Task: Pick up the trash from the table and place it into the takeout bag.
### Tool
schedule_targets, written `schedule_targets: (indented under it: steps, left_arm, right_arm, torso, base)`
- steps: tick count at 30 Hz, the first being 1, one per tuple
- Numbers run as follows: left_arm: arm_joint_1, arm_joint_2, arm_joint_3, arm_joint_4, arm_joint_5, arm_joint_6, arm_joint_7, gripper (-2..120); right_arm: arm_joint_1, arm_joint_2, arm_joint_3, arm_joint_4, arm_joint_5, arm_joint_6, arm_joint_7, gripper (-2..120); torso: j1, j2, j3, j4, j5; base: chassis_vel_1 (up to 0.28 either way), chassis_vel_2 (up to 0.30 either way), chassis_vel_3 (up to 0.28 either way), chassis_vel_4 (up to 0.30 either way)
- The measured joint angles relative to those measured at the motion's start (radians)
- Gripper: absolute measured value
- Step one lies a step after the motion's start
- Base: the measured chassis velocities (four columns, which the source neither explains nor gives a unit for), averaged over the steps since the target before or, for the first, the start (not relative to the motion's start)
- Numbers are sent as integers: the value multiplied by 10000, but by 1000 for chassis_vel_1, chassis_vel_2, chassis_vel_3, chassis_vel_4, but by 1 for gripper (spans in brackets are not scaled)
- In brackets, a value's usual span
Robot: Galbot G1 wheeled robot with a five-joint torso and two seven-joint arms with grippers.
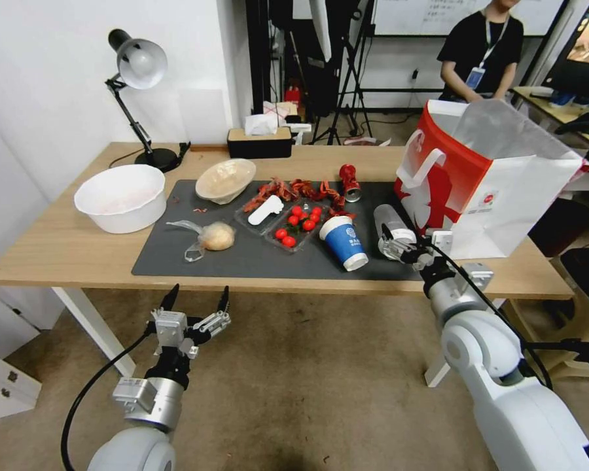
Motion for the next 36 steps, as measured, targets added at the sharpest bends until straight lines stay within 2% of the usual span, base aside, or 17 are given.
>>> schedule_targets:
  steps: [13,23,24,25,27,28,30,31,36]
  left_arm:
    - [0,-61,2,1,61,-6,-12,100]
    - [4,-31,30,-3,61,-51,-35,100]
    - [5,-25,30,-1,61,-58,-36,100]
    - [8,-14,30,0,61,-75,-36,100]
    - [8,-12,30,0,61,-78,-37,100]
    - [9,-1,30,0,55,-92,-38,100]
    - [9,6,29,0,45,-99,-38,100]
    - [11,23,27,-1,15,-115,-40,100]
    - [6,49,24,5,-12,-143,-48,100]
  right_arm:
    - [647,68,-431,-647,810,-779,1051,100]
    - [603,234,-545,-733,943,-903,1189,99]
    - [596,239,-545,-733,943,-905,1198,98]
    - [585,242,-545,-733,944,-908,1211,92]
    - [585,242,-545,-733,944,-908,1211,91]
    - [569,242,-544,-733,944,-910,1216,84]
    - [555,238,-542,-733,944,-912,1218,83]
    - [497,221,-527,-716,950,-914,1227,75]
    - [390,198,-480,-636,950,-902,1229,72]
  torso:
    - [0,0,-1,0,0]
    - [0,0,-1,0,-1]
    - [0,0,-1,0,0]
    - [0,0,-1,0,-1]
    - [0,0,-1,0,-1]
    - [0,0,-1,0,-1]
    - [0,0,-1,0,-1]
    - [0,0,-1,-1,0]
    - [0,1,-2,0,-1]
  base:
    - [0,0,0,0]
    - [0,0,0,0]
    - [0,0,0,0]
    - [0,0,0,0]
    - [0,0,0,0]
    - [0,0,0,0]
    - [0,0,0,0]
    - [0,0,0,0]
    - [0,0,0,0]
